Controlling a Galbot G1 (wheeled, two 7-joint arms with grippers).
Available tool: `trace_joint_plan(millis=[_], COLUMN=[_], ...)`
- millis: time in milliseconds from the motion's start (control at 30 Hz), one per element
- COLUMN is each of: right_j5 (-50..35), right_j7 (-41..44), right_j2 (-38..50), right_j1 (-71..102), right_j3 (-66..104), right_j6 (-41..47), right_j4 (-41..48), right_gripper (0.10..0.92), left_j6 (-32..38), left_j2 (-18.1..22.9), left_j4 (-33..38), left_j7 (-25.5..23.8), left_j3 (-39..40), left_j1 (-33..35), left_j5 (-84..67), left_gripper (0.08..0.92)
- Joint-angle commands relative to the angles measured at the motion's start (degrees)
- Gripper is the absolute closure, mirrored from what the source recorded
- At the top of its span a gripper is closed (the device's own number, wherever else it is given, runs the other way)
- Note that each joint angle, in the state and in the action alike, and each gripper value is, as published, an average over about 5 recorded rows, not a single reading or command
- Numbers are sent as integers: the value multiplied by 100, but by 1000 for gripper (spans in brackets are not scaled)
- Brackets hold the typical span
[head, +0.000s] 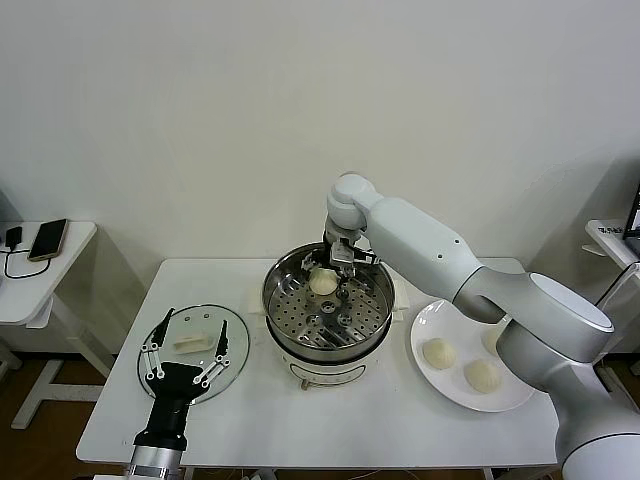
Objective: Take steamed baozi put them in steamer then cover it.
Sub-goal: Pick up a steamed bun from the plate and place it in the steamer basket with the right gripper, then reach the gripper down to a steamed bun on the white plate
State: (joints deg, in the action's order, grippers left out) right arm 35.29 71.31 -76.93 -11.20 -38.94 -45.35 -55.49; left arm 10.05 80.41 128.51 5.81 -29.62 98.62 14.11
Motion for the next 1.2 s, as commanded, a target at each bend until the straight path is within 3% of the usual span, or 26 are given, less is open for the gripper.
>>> trace_joint_plan(millis=[33, 300, 500, 833, 1200], right_j5=[-1032, -3683, -4769, -5129, -4624], right_j7=[445, 1298, 1408, 555, -17], right_j2=[497, 2078, 3157, 4302, 4171], right_j1=[-466, -1484, -1738, -868, 450], right_j3=[-61, -790, -1479, -2202, -1685], right_j6=[426, 2829, 4489, 5038, 5001], right_j4=[-545, -857, -668, -1250, -1210], right_gripper=[203, 203, 203, 203, 203], left_j6=[-14, -49, -55, -65, -71], left_j2=[-5, -44, -68, -86, -46], left_j4=[0, -29, -38, -71, -40], left_j7=[0, -4, -9, -6, 6], left_j3=[11, 72, 118, 178, 182], left_j1=[-4, -69, -100, -154, -129], left_j5=[0, 1, 4, 7, 13], left_gripper=[177, 177, 177, 177, 177])
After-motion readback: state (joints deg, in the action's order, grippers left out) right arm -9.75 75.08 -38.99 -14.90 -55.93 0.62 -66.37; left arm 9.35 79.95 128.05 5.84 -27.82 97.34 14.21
